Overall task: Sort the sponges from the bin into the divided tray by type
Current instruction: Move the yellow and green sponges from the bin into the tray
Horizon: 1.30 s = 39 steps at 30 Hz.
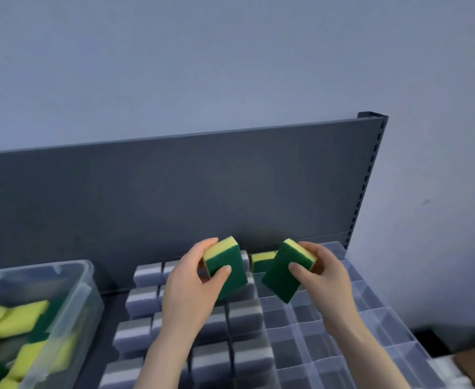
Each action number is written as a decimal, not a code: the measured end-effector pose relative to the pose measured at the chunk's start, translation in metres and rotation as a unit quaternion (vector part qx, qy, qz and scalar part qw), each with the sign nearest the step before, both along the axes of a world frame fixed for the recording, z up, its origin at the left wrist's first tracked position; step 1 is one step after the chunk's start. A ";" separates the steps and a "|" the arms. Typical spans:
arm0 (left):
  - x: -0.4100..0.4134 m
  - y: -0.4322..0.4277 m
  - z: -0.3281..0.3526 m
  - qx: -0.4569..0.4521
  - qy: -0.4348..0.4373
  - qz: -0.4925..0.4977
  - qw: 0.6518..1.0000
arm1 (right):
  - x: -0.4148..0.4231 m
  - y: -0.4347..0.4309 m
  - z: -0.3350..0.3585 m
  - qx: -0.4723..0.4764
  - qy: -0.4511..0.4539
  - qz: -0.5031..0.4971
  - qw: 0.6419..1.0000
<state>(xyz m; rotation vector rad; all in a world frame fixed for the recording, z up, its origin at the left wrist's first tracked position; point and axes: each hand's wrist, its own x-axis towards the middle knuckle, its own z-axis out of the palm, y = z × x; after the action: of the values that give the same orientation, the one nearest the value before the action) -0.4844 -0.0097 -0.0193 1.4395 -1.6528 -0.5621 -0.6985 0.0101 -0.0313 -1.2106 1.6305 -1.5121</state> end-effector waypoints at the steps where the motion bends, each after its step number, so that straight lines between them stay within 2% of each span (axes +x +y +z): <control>1: -0.011 -0.002 0.000 0.001 -0.009 -0.008 1.000 | -0.011 -0.001 0.000 0.004 -0.001 0.004 1.000; 10: -0.087 -0.017 -0.002 0.006 -0.055 -0.031 0.998 | -0.095 -0.013 -0.004 0.032 0.028 0.059 0.997; 20: -0.100 -0.017 -0.002 0.015 -0.104 -0.028 0.994 | -0.123 -0.028 -0.007 0.050 0.104 0.112 0.987; 25: -0.099 -0.028 -0.008 0.026 -0.155 -0.041 0.987 | -0.117 -0.035 -0.012 0.062 0.149 0.133 0.978; 29: -0.098 -0.041 -0.009 0.038 -0.241 -0.050 0.968 | -0.104 -0.044 -0.019 0.069 0.194 0.150 0.967; 34: -0.096 -0.048 -0.022 0.048 -0.334 -0.104 0.936 | -0.097 -0.052 -0.036 0.088 0.283 0.167 0.940; 39: -0.094 -0.055 -0.027 0.058 -0.398 -0.147 0.904 | -0.093 -0.060 -0.030 0.108 0.424 0.204 0.876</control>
<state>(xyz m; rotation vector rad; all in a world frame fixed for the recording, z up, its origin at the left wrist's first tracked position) -0.5784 -0.0643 -0.0464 1.6308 -2.5452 -0.2273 -0.7920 -0.0497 -0.0615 -2.0884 1.8019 -0.5058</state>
